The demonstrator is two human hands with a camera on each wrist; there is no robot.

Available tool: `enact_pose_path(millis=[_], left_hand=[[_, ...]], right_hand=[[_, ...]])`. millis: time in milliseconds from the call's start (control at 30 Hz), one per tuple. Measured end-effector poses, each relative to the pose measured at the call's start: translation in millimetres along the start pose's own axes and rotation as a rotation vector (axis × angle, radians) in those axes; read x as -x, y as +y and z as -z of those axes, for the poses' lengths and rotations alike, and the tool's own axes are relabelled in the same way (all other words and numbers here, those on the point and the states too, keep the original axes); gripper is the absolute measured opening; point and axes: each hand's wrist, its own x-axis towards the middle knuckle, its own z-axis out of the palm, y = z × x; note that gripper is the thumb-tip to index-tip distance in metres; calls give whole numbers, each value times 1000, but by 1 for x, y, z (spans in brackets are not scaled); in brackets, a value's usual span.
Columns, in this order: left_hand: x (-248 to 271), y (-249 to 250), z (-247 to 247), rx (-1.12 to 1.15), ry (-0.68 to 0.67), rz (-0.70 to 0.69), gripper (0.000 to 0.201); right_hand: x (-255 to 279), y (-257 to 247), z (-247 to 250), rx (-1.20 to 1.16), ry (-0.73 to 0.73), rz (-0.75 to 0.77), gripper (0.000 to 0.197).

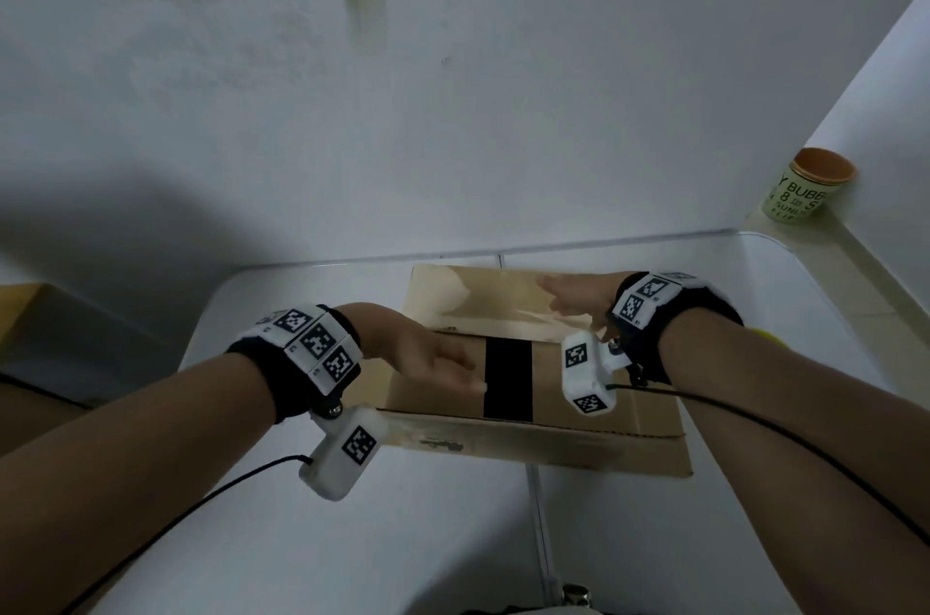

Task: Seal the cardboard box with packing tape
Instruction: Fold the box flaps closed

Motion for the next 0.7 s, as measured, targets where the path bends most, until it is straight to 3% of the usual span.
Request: enact_pose_path(millis=[133, 200, 267, 367, 433, 533, 633, 700], left_hand=[[17, 18, -6, -143, -85, -69, 80], [19, 27, -4, -174, -59, -125, 59], [17, 29, 2, -138, 61, -158, 38], [8, 24, 15, -221, 315, -85, 24], [-7, 19, 18, -235, 406, -26, 31], [-41, 4, 8, -62, 466, -1, 44], [-73, -14, -14, 57, 571, 111, 65], [-85, -24, -29, 141, 667, 173, 72]], right_hand=[[17, 6, 3, -111, 17, 7, 74], [24, 9, 5, -136, 28, -15, 73], [26, 13, 10, -128, 14, -29, 76], [29, 15, 24, -124, -14, -30, 80], [35, 16, 35, -134, 8, -10, 78], [37, 20, 42, -92, 94, 7, 66], [20, 41, 27, 38, 250, 42, 51], [5, 63, 8, -9, 309, 36, 49]])
